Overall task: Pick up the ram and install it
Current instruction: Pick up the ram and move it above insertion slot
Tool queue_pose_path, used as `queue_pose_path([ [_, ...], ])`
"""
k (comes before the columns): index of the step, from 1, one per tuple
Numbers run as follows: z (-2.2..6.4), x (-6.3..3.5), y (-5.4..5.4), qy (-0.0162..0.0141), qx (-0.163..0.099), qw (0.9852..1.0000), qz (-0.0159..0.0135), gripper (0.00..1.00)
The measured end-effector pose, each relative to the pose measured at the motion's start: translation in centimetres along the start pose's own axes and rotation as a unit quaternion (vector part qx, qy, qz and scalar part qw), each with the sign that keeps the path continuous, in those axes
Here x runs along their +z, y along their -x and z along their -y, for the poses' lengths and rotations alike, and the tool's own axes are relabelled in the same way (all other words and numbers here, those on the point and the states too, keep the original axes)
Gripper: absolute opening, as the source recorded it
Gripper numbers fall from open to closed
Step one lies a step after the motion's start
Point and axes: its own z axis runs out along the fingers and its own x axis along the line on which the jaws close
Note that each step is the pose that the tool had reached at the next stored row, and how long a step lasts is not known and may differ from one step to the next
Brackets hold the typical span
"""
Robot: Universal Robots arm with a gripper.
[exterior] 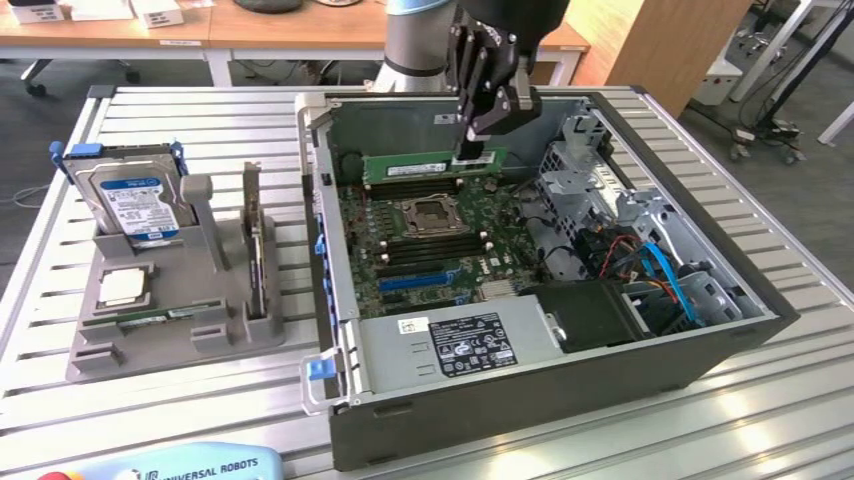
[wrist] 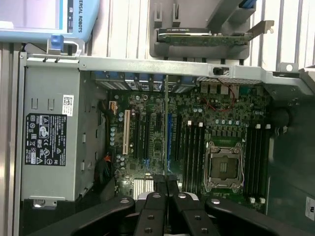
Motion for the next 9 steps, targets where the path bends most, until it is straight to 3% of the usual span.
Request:
queue_pose_path([
  [9, 1.74, -0.07, 0.0, 0.0, 0.0, 1.0, 0.0, 0.11],
])
